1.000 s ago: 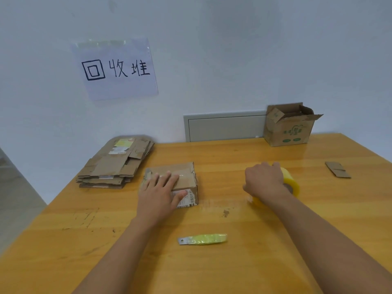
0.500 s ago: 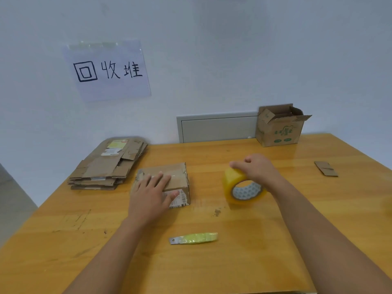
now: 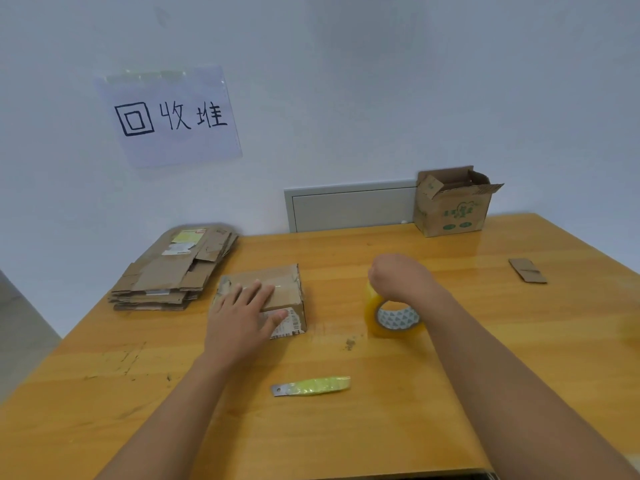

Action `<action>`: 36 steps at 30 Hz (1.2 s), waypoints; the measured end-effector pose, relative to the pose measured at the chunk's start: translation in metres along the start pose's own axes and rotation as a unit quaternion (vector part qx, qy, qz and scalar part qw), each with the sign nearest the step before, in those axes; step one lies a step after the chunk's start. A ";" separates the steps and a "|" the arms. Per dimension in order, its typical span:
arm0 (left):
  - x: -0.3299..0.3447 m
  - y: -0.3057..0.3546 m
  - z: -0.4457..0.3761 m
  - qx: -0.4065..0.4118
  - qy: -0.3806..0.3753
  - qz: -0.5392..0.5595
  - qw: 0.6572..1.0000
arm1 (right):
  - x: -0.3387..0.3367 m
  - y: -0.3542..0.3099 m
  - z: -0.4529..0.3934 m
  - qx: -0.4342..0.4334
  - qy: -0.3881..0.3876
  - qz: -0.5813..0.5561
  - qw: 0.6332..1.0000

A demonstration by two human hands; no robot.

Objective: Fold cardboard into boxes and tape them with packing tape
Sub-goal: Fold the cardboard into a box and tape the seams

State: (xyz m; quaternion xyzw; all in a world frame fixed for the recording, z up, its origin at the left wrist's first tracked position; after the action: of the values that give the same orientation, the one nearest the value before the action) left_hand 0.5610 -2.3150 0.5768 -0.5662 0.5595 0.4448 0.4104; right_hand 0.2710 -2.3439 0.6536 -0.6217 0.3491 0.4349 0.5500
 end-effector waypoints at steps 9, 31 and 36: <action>-0.002 -0.001 0.000 0.008 -0.002 0.021 1.000 | 0.001 0.011 -0.005 0.029 0.006 -0.046 0.998; -0.009 -0.034 -0.015 0.002 -0.072 -0.023 0.997 | 0.005 -0.030 -0.004 -0.054 0.063 -0.392 0.916; -0.010 -0.031 -0.029 -0.014 -0.084 -0.014 0.996 | 0.002 -0.028 0.000 -0.059 0.068 -0.381 0.920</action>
State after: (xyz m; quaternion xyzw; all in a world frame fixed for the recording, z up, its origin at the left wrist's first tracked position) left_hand 0.5937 -2.3387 0.5928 -0.5406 0.5086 0.4927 0.4542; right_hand 0.2971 -2.3396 0.6628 -0.7672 0.0955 0.1691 0.6113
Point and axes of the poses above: each hand's wrist, its own z-axis away from the middle knuckle, its own x-axis out of the palm, y = z × x, the point moved 1 cm from there along -z, towards the middle knuckle, and after that the axes turned 6 degrees about -x, right-handed, at the moved point
